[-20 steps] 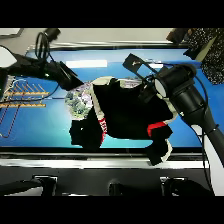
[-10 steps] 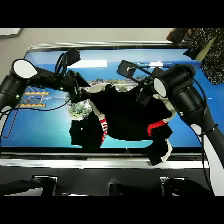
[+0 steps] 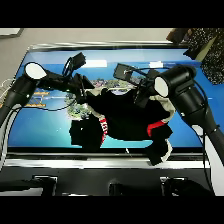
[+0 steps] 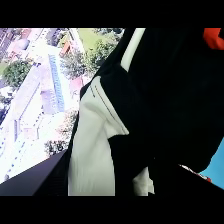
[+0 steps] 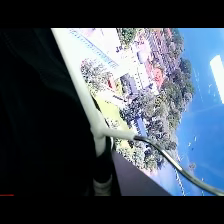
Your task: Fold the clothes and pants, and hang the long-sleeved shirts on hangers.
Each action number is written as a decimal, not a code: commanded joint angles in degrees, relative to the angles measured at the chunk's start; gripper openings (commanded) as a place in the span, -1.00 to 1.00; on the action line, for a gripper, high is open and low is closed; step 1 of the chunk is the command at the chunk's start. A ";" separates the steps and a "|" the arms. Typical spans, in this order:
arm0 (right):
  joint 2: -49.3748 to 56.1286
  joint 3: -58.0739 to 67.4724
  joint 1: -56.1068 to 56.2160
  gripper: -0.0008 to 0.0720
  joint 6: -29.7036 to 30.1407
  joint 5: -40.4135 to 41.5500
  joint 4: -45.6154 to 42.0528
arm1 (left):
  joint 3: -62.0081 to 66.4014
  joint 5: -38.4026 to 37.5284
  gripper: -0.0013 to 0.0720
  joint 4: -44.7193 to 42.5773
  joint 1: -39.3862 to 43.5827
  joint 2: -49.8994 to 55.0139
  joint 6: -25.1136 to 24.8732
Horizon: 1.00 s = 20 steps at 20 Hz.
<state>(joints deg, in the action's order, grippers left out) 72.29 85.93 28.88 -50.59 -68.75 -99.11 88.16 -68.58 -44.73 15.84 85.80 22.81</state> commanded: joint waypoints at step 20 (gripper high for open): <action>-10.01 0.00 -0.13 -0.15 -10.29 -6.23 -6.73 | 0.26 4.13 -0.86 1.68 1.75 -1.57 -2.51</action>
<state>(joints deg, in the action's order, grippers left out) 64.93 85.95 28.77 -56.31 -71.59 -101.56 88.33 -65.78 -43.05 17.61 85.47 20.47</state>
